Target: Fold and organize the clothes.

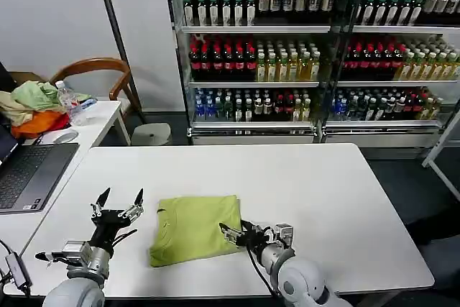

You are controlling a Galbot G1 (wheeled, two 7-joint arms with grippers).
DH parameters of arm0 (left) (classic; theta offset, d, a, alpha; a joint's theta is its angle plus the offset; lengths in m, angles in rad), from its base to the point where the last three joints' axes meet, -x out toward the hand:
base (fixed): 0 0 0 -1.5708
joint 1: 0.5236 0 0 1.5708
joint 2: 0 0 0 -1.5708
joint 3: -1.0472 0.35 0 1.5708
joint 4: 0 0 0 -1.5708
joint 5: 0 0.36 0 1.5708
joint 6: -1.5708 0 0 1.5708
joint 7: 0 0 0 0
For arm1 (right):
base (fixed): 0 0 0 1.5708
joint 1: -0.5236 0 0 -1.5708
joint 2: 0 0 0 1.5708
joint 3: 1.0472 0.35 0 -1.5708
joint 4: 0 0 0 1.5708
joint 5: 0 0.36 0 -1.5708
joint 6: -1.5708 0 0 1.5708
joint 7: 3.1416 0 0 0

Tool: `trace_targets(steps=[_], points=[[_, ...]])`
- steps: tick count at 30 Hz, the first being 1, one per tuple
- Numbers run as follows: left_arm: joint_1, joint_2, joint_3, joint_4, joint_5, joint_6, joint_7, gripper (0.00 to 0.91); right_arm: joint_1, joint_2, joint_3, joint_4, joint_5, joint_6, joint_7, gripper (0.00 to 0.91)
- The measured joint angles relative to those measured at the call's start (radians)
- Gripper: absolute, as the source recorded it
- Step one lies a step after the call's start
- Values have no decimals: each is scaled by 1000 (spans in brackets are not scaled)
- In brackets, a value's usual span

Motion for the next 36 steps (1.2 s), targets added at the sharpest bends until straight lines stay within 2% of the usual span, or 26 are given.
trace_targets(steps=[18, 36], points=[[5, 5, 10, 17, 3, -6, -10, 907, 17, 22, 0, -19, 22, -9, 7, 0], [14, 20, 9, 16, 8, -5, -10, 907, 60, 41, 57, -47, -96, 100, 58, 0]])
